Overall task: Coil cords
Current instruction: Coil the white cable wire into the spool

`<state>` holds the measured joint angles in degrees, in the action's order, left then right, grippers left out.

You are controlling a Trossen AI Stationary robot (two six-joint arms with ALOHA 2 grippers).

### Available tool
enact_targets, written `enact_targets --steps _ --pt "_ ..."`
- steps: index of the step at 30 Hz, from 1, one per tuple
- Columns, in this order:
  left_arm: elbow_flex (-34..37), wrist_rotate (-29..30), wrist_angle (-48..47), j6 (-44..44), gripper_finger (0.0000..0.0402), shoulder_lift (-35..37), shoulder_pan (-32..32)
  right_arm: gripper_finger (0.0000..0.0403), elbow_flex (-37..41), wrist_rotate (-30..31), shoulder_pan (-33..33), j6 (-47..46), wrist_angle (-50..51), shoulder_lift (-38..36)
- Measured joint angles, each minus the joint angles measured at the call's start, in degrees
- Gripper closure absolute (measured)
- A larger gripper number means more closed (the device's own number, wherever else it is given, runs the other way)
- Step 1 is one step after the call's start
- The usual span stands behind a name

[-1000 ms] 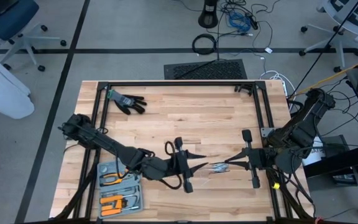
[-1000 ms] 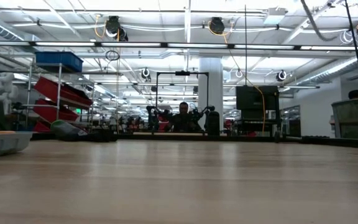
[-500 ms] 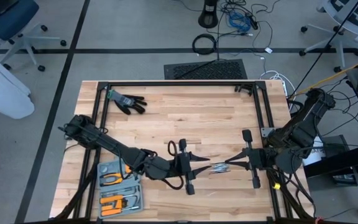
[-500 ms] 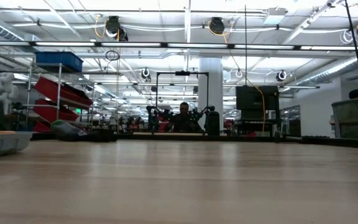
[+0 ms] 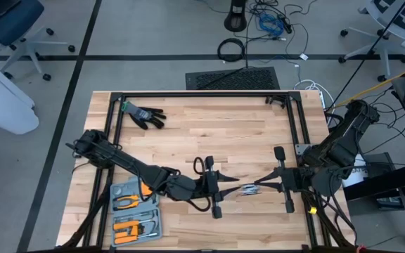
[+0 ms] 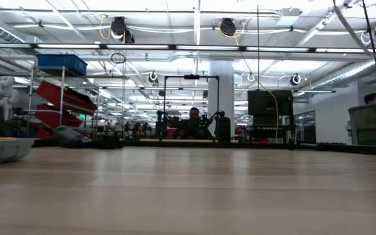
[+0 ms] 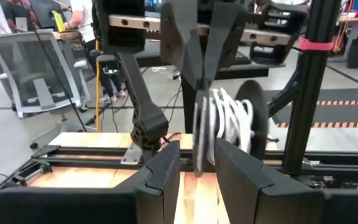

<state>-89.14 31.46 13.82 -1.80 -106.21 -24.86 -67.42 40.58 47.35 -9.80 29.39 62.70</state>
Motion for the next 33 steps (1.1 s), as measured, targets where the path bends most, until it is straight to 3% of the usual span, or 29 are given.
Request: enact_targets --steps 22,27,33 --pt "0.0 -1.4 -1.3 3.0 0.0298 0.1 1.4 0.0403 0.0 -0.5 -2.7 0.1 -0.9 1.9" --pt "0.0 -1.4 -2.8 3.0 0.0324 0.1 2.0 0.0403 0.0 -0.4 -2.7 0.2 -0.9 1.9" --pt "0.0 -1.9 -2.9 1.1 0.039 0.1 2.0 0.0403 0.0 0.0 -2.7 0.2 -0.8 1.9"
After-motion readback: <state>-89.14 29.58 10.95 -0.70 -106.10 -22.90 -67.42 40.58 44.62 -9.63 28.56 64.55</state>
